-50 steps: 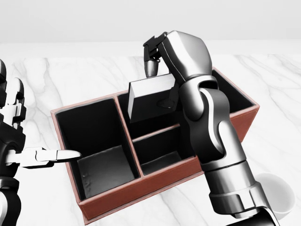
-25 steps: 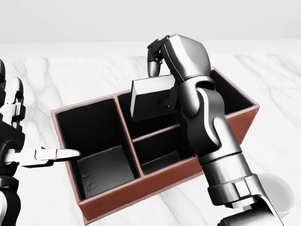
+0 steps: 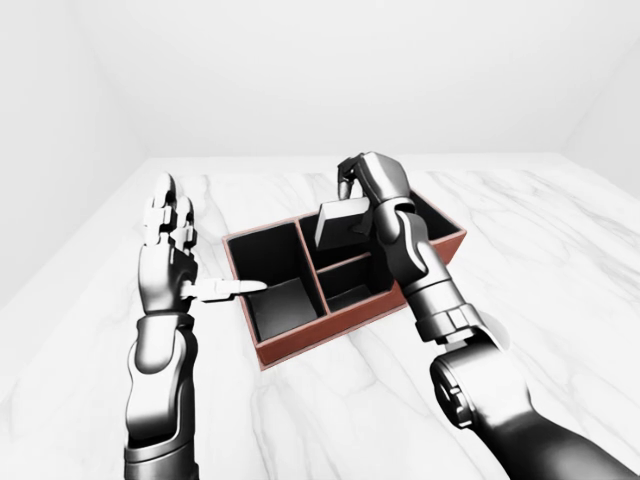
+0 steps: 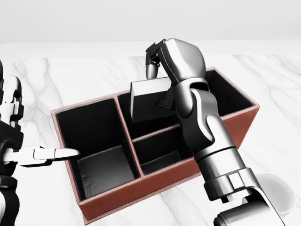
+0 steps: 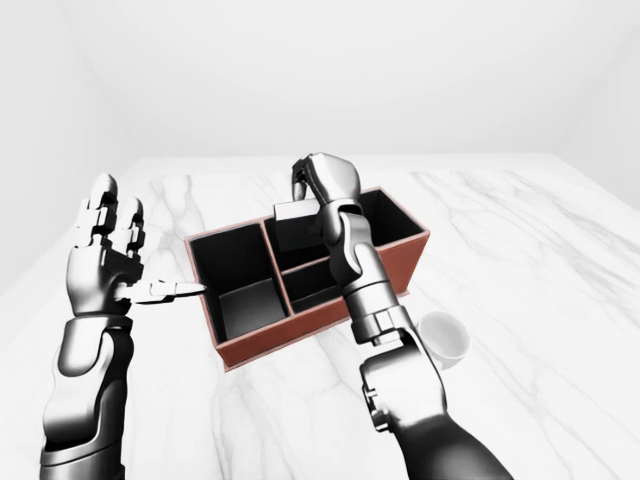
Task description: Pick up the book and place it in the front compartment of the caddy.
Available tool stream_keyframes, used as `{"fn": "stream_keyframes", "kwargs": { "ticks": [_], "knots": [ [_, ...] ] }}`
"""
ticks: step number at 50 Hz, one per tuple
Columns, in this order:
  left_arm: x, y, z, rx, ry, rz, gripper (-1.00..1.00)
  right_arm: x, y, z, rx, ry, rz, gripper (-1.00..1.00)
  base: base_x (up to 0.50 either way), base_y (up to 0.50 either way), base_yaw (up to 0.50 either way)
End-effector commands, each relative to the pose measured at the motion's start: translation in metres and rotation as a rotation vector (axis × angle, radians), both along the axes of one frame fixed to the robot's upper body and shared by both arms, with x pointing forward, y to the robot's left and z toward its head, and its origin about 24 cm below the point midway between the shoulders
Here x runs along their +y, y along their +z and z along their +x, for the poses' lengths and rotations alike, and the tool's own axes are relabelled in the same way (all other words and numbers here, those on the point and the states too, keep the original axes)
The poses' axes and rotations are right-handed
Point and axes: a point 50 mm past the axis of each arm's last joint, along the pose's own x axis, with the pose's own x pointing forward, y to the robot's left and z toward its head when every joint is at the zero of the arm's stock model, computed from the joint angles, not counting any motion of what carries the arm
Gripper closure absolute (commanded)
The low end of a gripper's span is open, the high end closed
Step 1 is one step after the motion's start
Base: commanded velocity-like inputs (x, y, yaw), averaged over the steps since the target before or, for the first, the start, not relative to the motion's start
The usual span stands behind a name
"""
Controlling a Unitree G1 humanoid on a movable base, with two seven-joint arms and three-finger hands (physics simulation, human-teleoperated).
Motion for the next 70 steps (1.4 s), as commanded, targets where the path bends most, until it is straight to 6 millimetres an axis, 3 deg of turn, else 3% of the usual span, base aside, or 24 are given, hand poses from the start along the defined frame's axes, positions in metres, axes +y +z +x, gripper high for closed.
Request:
{"fn": "stream_keyframes", "kwargs": {
  "ticks": [1, 70],
  "knots": [
    [0.003, 0.002, 0.001, -0.006, 0.006, -0.004, -1.0, 0.005, 0.005, 0.003, -0.045, -0.008, -0.005, 1.0, 0.0, 0.0, 0.0],
    [0.004, 0.005, 0.001, -0.02, 0.008, -0.011, -1.0, 0.012, -0.018, 0.02, -0.04, -0.014, -0.053, 1.0, 0.0, 0.0, 0.0]
  ]
}}
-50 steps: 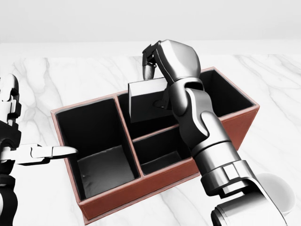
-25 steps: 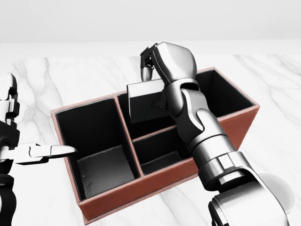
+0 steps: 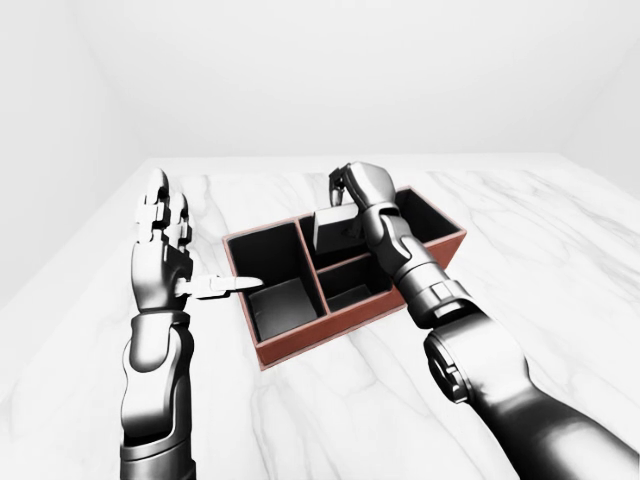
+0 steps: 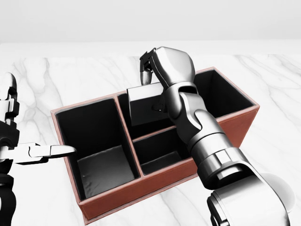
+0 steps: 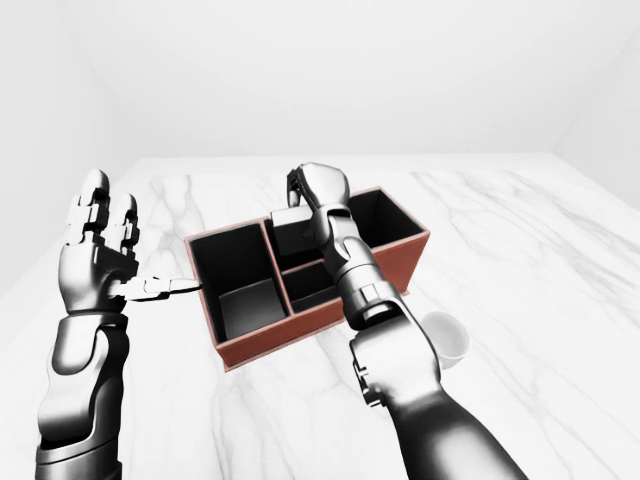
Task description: Pick up the book and place it in the front compartment of the caddy.
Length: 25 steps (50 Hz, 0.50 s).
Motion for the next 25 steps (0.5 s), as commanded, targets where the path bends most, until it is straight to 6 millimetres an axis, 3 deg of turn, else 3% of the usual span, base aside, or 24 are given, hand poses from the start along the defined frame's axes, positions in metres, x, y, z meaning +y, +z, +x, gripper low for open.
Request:
{"fn": "stream_keyframes", "kwargs": {
  "ticks": [1, 25],
  "knots": [
    [0.0, 0.0, 0.0, -0.002, 0.0, 0.0, -1.0, -0.001, 0.004, 0.001, -0.057, -0.014, 0.009, 1.0, 0.0, 0.0, 0.0],
    [-0.001, 0.002, -0.001, -0.01, -0.002, 0.002, -1.0, -0.002, -0.01, -0.001, -0.052, -0.041, -0.027, 1.0, 0.0, 0.0, 0.0]
  ]
}}
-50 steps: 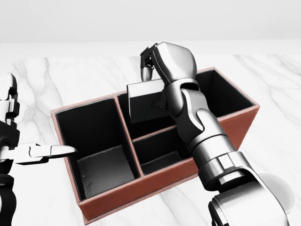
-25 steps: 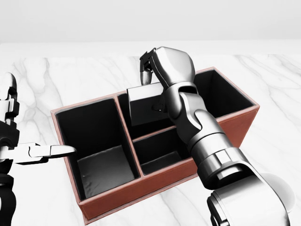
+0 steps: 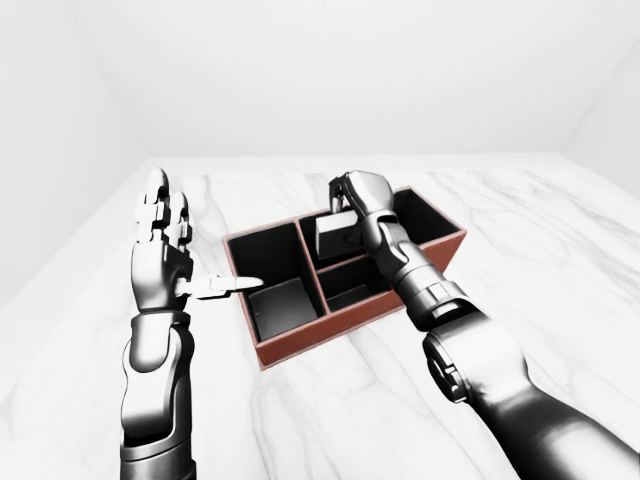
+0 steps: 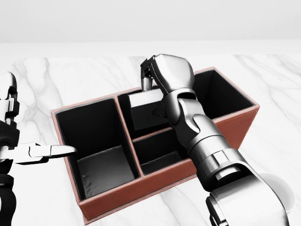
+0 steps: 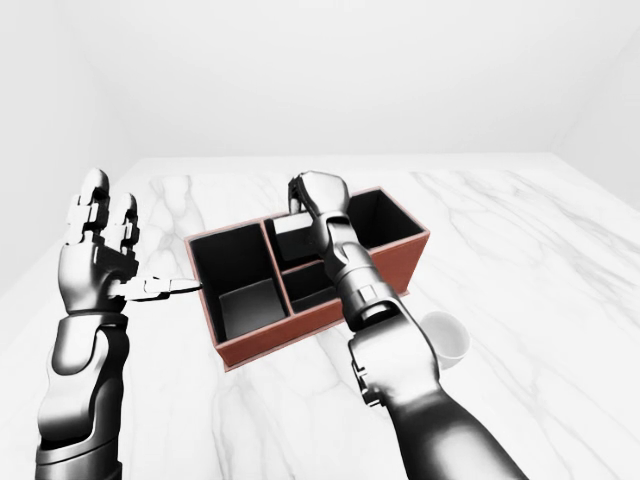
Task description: Pick up the book and place it in the front compartment of the caddy.
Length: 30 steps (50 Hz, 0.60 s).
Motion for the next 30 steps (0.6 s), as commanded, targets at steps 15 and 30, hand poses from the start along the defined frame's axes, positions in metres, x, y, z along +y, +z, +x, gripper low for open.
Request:
{"fn": "stream_keyframes", "kwargs": {
  "ticks": [15, 30],
  "knots": [
    [-0.0003, -0.0005, -0.0007, 0.001, 0.0, 0.001, -1.0, -0.0025, -0.0026, -0.0012, -0.059, -0.036, -0.012, 1.0, 0.0, 0.0, 0.0],
    [-0.0003, -0.0015, -0.0003, 0.006, -0.002, 0.0, -1.0, 0.0036, -0.001, -0.0021, -0.068, -0.021, -0.014, 1.0, 0.0, 0.0, 0.0]
  ]
}}
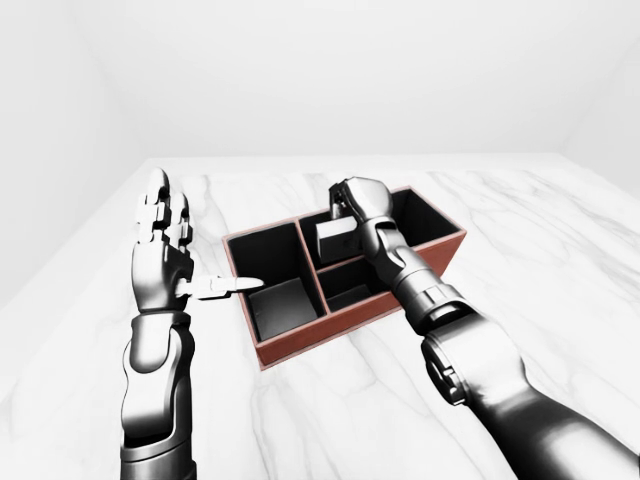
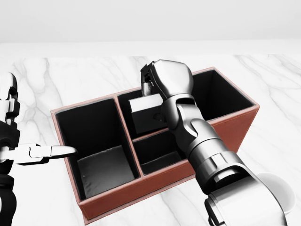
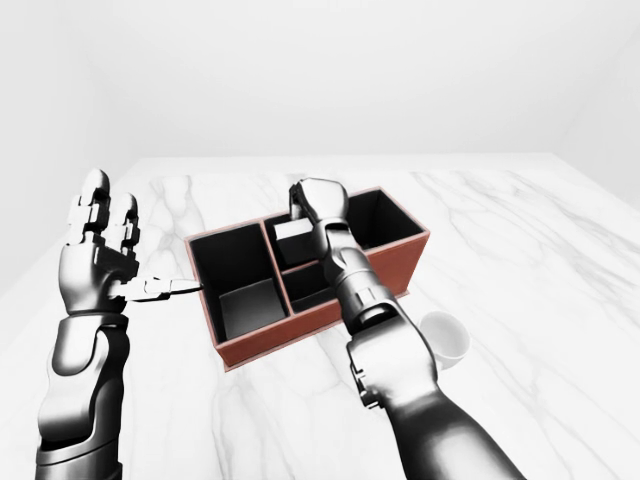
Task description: Pick up the book and place it in the front compartment of the caddy.
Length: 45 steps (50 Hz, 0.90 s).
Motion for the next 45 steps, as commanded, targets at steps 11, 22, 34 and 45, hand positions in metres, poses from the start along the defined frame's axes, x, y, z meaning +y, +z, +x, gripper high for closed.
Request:
{"fn": "stream_keyframes", "kwargs": {
  "ticks": [11, 22, 34, 45],
  "knots": [
    [0.0004, 0.0009, -0.0004, -0.004, 0.0, 0.001, -1.0, 0.0052, 0.0126, 0.0006, -0.069, -0.002, 0.018, 1.0, 0.0, 0.0, 0.0],
    [0.0002, 0.0007, -0.0004, -0.003, 0.0, 0.001, -1.0, 0.006, 0.014, 0.0007, -0.074, 0.001, 0.015, 1.0, 0.0, 0.0, 0.0],
    [0.0003, -0.0004, 0.001, 0.003, 0.0, 0.0, -1.0, 0.006, 0.0116, 0.0002, -0.077, -0.005, 0.013, 1.0, 0.0, 0.0, 0.0],
    [0.0, 0.0002, 0.0005, 0.0, -0.001, 0.0, -1.0, 0.0044, 0.0094, -0.0004, -0.086, -0.015, 0.017, 1.0, 0.0, 0.0, 0.0]
  ]
}}
